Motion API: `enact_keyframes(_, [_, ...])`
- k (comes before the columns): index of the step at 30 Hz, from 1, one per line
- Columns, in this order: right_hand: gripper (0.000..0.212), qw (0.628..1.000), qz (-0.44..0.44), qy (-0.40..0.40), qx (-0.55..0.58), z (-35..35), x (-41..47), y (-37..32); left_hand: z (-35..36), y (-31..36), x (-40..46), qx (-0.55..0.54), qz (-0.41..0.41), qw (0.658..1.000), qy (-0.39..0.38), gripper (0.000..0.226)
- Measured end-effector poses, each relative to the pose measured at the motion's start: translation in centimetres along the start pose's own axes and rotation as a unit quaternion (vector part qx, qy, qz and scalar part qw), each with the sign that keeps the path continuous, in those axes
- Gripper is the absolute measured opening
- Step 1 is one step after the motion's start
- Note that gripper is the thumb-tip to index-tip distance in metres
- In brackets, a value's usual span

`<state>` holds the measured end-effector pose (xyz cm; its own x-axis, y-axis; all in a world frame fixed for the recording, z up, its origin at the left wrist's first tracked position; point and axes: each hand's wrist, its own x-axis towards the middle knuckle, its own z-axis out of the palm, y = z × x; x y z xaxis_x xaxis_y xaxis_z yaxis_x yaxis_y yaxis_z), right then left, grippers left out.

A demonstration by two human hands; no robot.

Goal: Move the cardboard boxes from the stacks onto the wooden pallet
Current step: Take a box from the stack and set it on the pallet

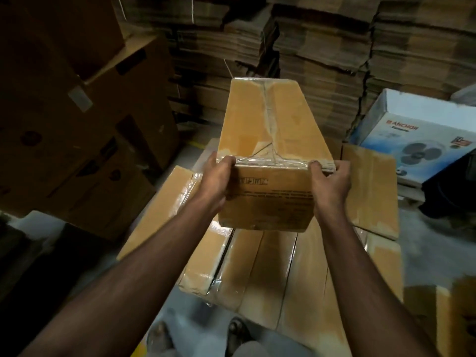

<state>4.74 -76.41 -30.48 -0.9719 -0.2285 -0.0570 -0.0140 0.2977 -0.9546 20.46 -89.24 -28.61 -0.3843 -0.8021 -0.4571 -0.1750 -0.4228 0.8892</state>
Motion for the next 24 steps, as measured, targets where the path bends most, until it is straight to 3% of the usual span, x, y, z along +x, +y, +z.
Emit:
enact_keyframes(11, [0.037,0.996,-0.009,0.085,-0.018,8.6,1.7,1.1,-2.1,0.6,10.7,0.030,0.026,0.996,-0.080,0.037])
enact_keyframes(16, [0.038,0.992,-0.026,0.115,-0.053,15.4,3.4,1.9,-4.6,0.8,19.5,0.042,0.054,0.991,-0.111,0.044])
enact_keyframes(24, [0.038,0.988,-0.038,0.149,-0.020,24.6,9.1,9.1,-4.2,-3.7,32.5,0.037,0.081,0.988,-0.124,0.060])
